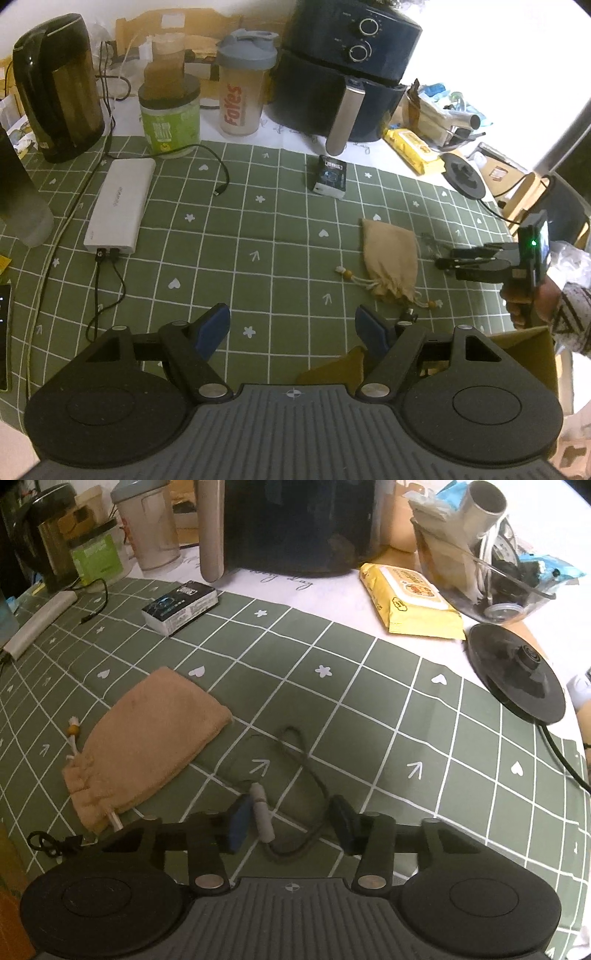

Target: Organize soft objects

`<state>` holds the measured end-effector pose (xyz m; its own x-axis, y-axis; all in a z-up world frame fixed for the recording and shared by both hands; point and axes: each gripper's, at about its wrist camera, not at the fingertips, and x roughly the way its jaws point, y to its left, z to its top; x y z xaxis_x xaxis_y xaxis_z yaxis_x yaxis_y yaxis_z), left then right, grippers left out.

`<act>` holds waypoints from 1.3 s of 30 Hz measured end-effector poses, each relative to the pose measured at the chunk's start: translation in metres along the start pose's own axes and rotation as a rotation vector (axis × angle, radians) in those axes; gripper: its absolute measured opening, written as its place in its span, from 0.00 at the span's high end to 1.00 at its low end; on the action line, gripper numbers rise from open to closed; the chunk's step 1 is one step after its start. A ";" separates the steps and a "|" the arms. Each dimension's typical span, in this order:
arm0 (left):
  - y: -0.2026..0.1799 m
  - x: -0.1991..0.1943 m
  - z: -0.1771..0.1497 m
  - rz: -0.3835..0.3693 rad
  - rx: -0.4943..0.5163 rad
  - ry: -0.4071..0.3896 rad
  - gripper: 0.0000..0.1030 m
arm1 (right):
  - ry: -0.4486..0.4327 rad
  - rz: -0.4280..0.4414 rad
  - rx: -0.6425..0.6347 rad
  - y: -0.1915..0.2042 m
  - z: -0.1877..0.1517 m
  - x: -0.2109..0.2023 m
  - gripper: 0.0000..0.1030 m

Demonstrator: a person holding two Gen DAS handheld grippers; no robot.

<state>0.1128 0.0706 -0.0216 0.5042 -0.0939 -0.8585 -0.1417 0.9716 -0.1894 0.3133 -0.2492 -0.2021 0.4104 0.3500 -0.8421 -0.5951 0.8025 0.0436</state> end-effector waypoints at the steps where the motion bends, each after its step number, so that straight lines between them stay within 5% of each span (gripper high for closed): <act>1: 0.000 0.000 0.001 0.001 0.000 -0.002 0.28 | -0.002 -0.004 0.007 0.001 0.000 -0.001 0.70; 7: -0.004 0.001 0.007 -0.001 0.021 -0.011 0.28 | -0.004 -0.022 0.028 0.007 -0.002 -0.002 0.87; 18: -0.017 0.001 0.024 -0.027 0.108 -0.049 0.28 | -0.012 -0.026 0.058 0.005 -0.003 -0.021 0.88; 39: -0.031 0.041 0.060 -0.051 0.243 -0.102 0.28 | -0.185 0.001 0.236 0.008 -0.012 -0.122 0.88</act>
<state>0.1889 0.0500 -0.0229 0.5907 -0.1331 -0.7958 0.0881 0.9910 -0.1004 0.2498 -0.2910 -0.1056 0.5417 0.4153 -0.7308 -0.4269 0.8849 0.1864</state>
